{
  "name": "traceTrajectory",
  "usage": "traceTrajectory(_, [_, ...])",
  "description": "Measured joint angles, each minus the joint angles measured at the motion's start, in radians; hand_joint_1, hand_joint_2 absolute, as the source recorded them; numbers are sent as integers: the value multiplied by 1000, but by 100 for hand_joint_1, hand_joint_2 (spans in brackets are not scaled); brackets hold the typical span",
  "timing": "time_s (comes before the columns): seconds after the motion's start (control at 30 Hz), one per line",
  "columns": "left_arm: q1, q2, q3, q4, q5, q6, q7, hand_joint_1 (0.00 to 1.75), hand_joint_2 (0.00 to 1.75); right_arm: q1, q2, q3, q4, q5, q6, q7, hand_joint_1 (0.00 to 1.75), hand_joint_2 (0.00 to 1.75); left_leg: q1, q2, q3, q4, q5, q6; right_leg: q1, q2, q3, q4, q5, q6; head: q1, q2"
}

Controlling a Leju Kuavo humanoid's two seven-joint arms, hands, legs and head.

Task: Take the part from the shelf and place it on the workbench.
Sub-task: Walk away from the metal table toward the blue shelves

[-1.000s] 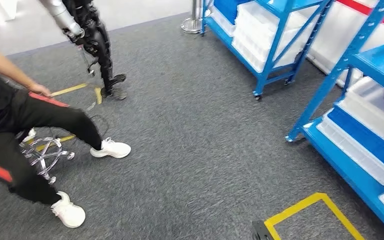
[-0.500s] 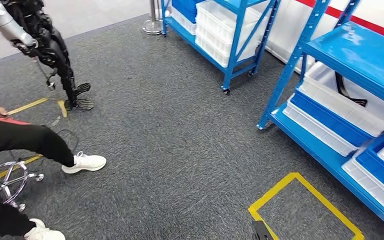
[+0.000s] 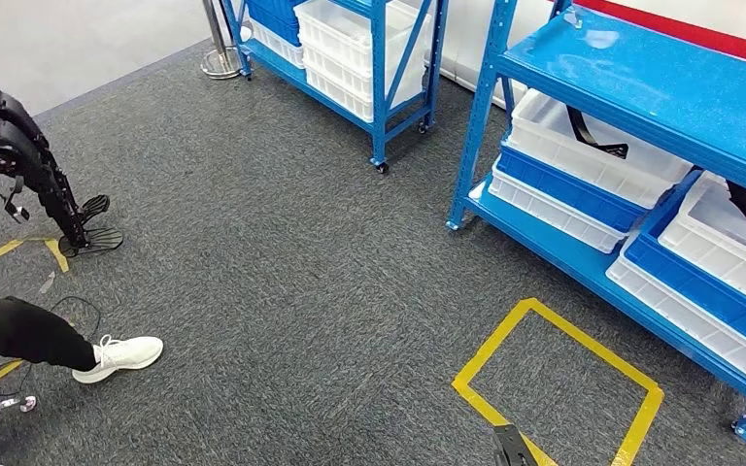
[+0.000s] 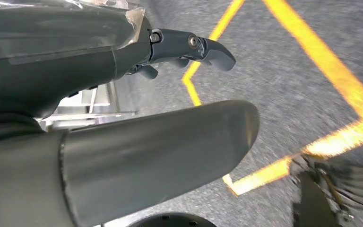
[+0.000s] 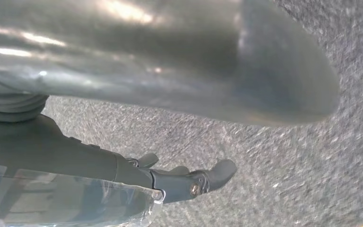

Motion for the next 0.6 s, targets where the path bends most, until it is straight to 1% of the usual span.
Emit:
traceTrajectory(0.03, [0, -1, 0, 0, 0, 0, 0, 0, 0, 0, 0, 0, 0, 0, 0, 0, 0, 0, 2, -34, -25, 55, -32, 0, 0, 11, -1, 0, 1, -7, -2, 0])
traceTrajectory(0.07, [1, -1, 0, 0, 0, 0, 0, 0, 0, -2, 0, 0, 0, 0, 0, 0, 0, 0, 2, -60, -60, 125, -67, 1, 4, 23, -2, 0, 2, -13, -2, 0])
traceTrajectory(0.1, [3, 0, 0, 0, 0, 0, -1, 0, 0, -2, 0, 0, 0, 0, 0, 0, 0, 0, 2, -73, -97, 193, -93, 3, 9, 37, -2, 0, 2, -17, -3, 0])
traceTrajectory(0.13, [4, 0, 0, 0, -1, 0, 0, 0, 0, -2, 0, 0, 0, 0, 0, 0, 0, 0, 2, -79, -124, 237, -101, 5, 13, 52, -3, 0, 2, -19, -3, 0])
traceTrajectory(0.17, [5, 0, 0, 0, -1, 0, 0, 0, 0, 0, 0, 0, 0, 0, 0, 1, 0, 0, 2, -82, -134, 245, -88, 8, 17, 67, -2, 0, 2, -19, -3, 0])
traceTrajectory(0.2, [5, 0, 0, 0, -1, 0, 0, 0, 0, 1, 0, 0, 0, 0, 0, 1, 0, 0, 1, -85, -125, 213, -56, 12, 19, 82, 0, 1, 2, -19, -3, 0])
traceTrajectory(0.23, [5, 0, 0, 0, -2, 0, 0, 0, 0, 1, 0, 0, 0, 0, 0, 1, 0, 0, 2, -96, -100, 152, -15, 16, 20, 96, 3, 1, 2, -19, -3, 0])
traceTrajectory(0.27, [5, 0, 0, 0, -2, 0, 0, 0, 0, 1, 1, 0, 0, 0, 0, 1, 0, 0, 3, -121, -72, 85, 20, 20, 20, 109, 4, 2, 2, -18, -2, 0])
traceTrajectory(0.3, [5, 0, 0, 0, -3, 0, -1, 0, 0, 0, 1, 0, 0, 0, 0, 1, 0, 0, 3, -143, -49, 31, 43, 23, 22, 120, 3, 2, 2, -16, -2, 0])
traceTrajectory(0.33, [5, 0, 0, 0, -4, 0, -1, 0, 0, -1, 2, 0, 0, 0, 0, 1, 0, 0, 2, -160, -36, -3, 53, 24, 23, 131, 0, 3, 4, -12, -2, 0])
traceTrajectory(0.37, [4, 0, 0, 0, -4, 1, -1, 0, 0, -1, 3, 0, 0, 0, 0, 2, 0, 0, -1, -166, -32, -16, 54, 26, 22, 142, -4, 2, 6, -6, -2, 0])
traceTrajectory(0.4, [4, 0, 0, 0, -4, 1, -1, 0, 0, 0, 4, -1, 0, -1, -1, 2, 0, 0, -4, -155, -31, -21, 56, 30, 22, 153, -10, -1, 9, 1, -2, 0])
traceTrajectory(0.43, [3, -1, 0, 0, -5, 1, -1, 0, 0, 3, 4, -1, 0, -1, -1, 2, 0, 0, -5, -143, -28, -28, 60, 36, 20, 157, -15, -1, 11, 7, -1, 0])
traceTrajectory(0.47, [2, -2, 0, 0, -5, 1, 0, 0, 0, 4, 5, -2, 0, -1, -2, 2, 0, 0, -5, -131, -24, -36, 65, 44, 21, 144, -22, 6, 8, 10, -1, 0])
traceTrajectory(0.5, [1, -3, 0, -1, -5, 1, 0, 0, 0, 5, 6, -2, 0, -1, -2, 2, 0, 0, -5, -117, -21, -45, 71, 51, 23, 119, -36, 28, -5, 10, 1, 0])
traceTrajectory(0.53, [2, -3, 0, -1, -5, 1, 0, 0, 0, 3, 6, -3, 0, -1, -2, 2, 0, 0, -5, -102, -18, -51, 74, 56, 25, 86, -59, 75, -28, 6, 2, 0])
traceTrajectory(0.57, [2, -3, 0, -1, -5, 1, 0, 0, 0, 1, 7, -4, 0, -1, -3, 2, 0, 0, -8, -86, -17, -54, 74, 58, 25, 56, -90, 138, -57, 2, 4, 0])
traceTrajectory(0.6, [3, -2, 0, -1, -5, 1, 0, 0, 0, -1, 6, -6, 0, -1, -3, 2, 0, 0, -9, -69, -17, -54, 74, 60, 24, 41, -123, 207, -84, 1, 5, 0])
